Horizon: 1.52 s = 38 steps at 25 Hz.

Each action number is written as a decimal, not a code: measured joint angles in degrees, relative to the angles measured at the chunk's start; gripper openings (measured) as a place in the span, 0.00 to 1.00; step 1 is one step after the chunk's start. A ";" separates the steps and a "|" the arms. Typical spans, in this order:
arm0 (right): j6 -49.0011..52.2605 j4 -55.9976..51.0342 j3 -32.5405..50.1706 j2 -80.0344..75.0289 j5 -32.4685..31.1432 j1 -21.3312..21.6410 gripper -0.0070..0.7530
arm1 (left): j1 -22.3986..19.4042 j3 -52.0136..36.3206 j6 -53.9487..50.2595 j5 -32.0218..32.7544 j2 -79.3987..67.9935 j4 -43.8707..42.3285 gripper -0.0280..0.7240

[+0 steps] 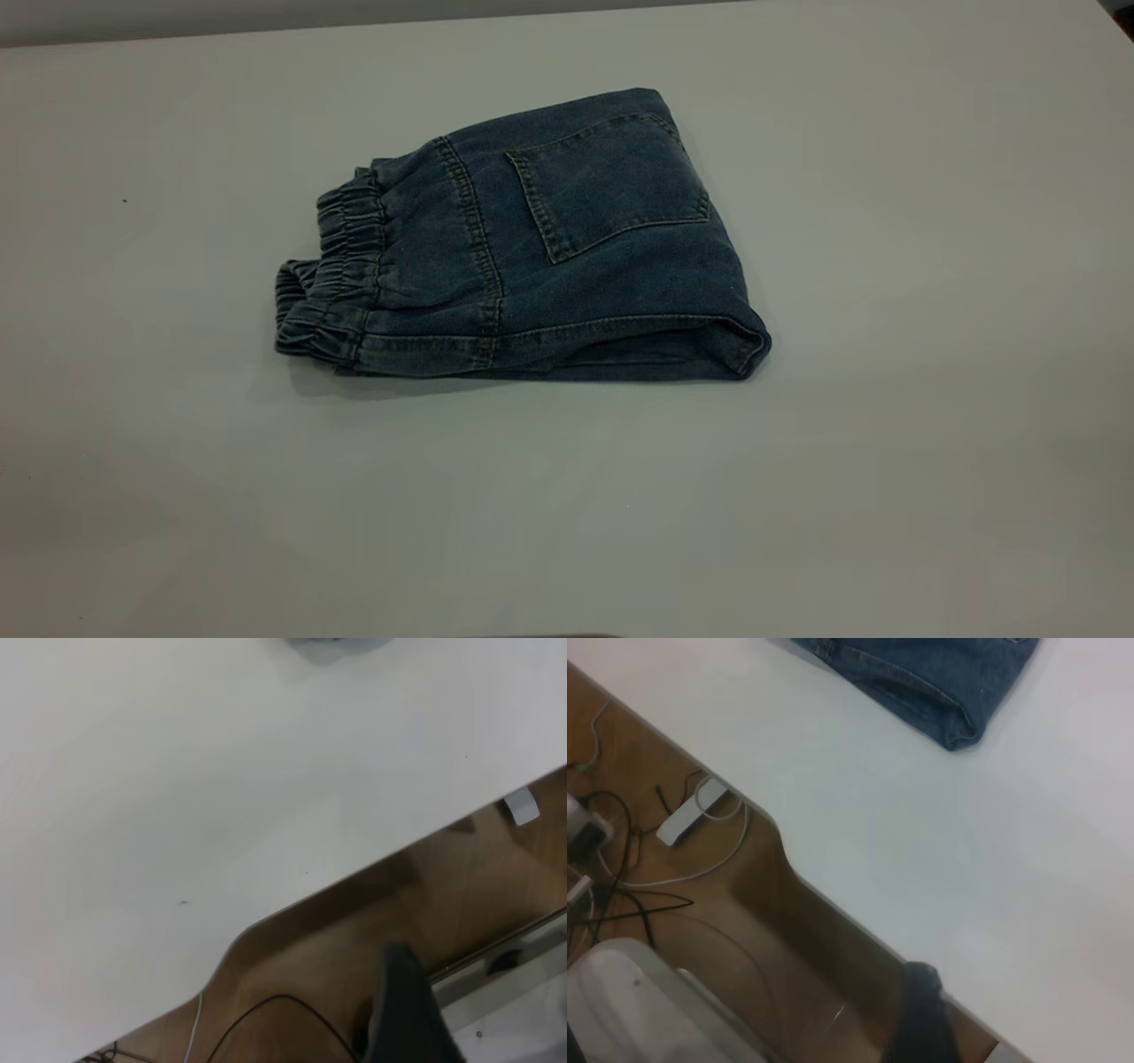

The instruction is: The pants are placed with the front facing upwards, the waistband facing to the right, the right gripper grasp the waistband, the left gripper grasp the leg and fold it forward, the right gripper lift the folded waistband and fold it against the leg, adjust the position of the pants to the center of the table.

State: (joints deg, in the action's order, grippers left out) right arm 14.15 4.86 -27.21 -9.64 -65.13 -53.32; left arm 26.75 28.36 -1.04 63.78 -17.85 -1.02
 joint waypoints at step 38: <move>-0.16 0.02 0.00 10.17 -0.23 45.91 0.60 | -25.08 0.00 0.14 1.07 18.83 0.24 0.54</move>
State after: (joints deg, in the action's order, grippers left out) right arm 13.99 4.88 -27.21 0.53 -65.36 -7.41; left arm 1.67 28.36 -0.91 64.85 0.98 -0.78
